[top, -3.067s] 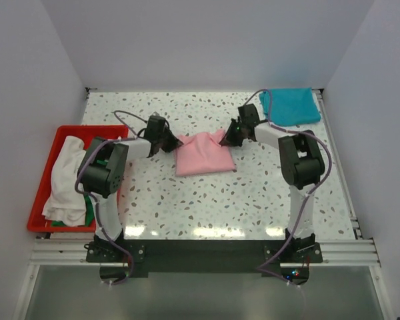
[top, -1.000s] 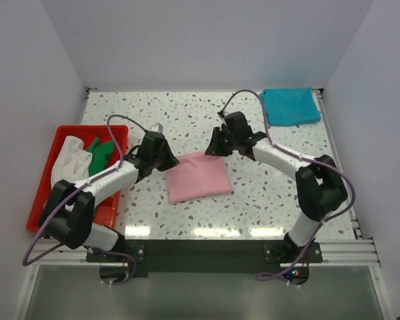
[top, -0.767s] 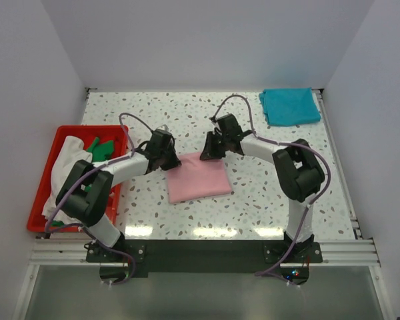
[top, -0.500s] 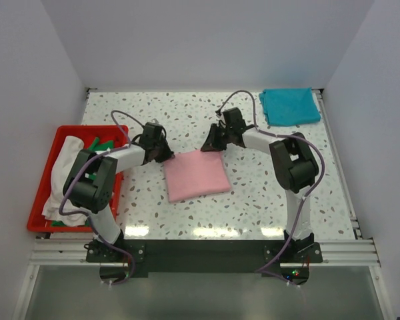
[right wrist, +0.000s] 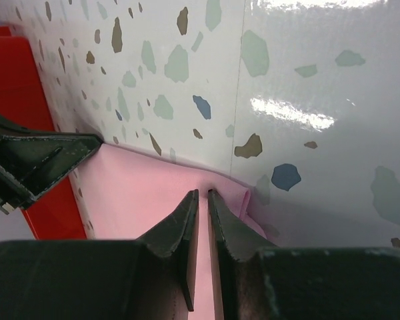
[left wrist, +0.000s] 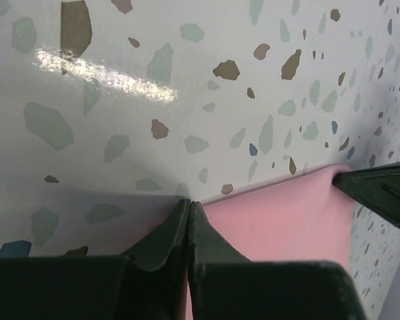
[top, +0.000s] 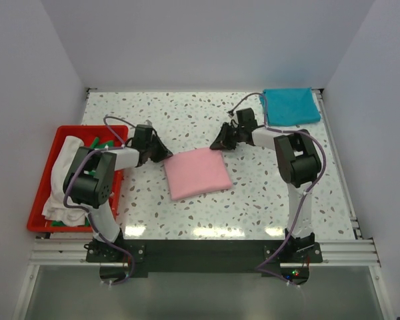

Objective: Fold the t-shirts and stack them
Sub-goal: Fold the tshirt

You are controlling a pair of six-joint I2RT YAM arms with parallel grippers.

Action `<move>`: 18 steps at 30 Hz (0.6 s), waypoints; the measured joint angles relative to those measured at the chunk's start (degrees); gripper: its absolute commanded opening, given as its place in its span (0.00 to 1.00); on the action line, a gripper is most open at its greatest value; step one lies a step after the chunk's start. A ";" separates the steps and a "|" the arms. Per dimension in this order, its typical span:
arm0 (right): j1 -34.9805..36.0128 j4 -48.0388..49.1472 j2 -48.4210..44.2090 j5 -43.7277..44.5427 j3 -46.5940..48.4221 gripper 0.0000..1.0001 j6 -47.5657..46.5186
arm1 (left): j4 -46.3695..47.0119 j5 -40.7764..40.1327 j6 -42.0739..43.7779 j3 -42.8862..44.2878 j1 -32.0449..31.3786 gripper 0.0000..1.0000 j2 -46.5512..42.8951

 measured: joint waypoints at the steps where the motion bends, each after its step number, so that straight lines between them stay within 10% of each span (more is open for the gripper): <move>1: -0.22 0.46 0.00 -0.50 -0.31 0.15 0.11 | 0.63 0.81 -0.07 -0.37 0.55 0.05 0.00; 12: -2.93 1.79 0.22 -6.08 -1.29 0.20 1.27 | 1.49 3.72 -0.90 -1.14 3.87 0.11 -0.11; 18: -3.98 2.14 -0.15 -8.92 -0.61 0.35 2.71 | -2.64 2.62 0.70 1.18 4.17 0.32 -3.89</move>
